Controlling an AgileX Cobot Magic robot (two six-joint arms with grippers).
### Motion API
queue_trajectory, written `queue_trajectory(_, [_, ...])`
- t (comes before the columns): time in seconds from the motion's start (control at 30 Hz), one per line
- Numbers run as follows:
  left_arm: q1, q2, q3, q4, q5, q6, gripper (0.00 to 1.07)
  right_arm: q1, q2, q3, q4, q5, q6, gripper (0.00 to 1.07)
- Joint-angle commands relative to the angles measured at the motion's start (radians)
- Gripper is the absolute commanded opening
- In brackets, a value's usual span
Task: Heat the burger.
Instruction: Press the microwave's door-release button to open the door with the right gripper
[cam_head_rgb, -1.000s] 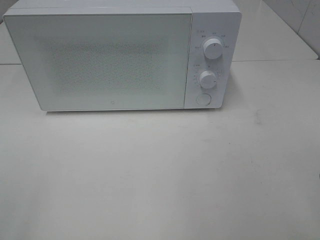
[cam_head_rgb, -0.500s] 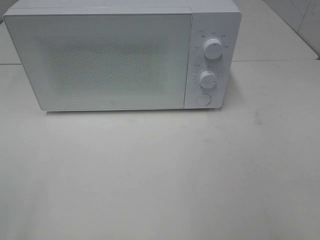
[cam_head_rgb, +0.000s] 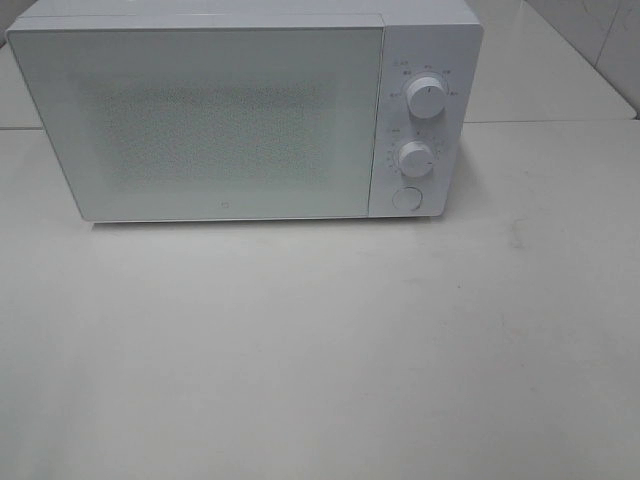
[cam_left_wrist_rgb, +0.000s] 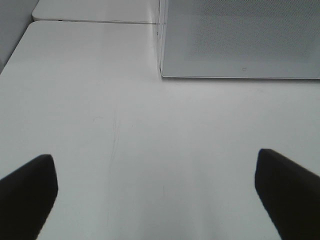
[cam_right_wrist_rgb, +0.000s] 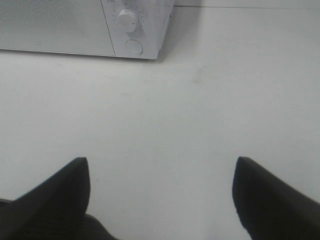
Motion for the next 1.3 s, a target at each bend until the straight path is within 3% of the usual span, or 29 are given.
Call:
queue_trajectory(0.03, [0.002, -0.021, 0.002, 0.005, -0.001, 0.000, 1.00, -0.008, -0.026, 0.004, -0.002, -0.007, 0.003, 0.75])
queue_trajectory(0.5, [0.002, -0.021, 0.002, 0.005, -0.001, 0.000, 1.00, -0.008, 0.055, -0.016, 0.023, -0.029, 0.004, 0.75])
queue_trajectory(1.3, [0.002, -0.021, 0.002, 0.004, -0.001, 0.000, 1.00, -0.008, 0.543, -0.022, 0.030, -0.521, 0.001, 0.75])
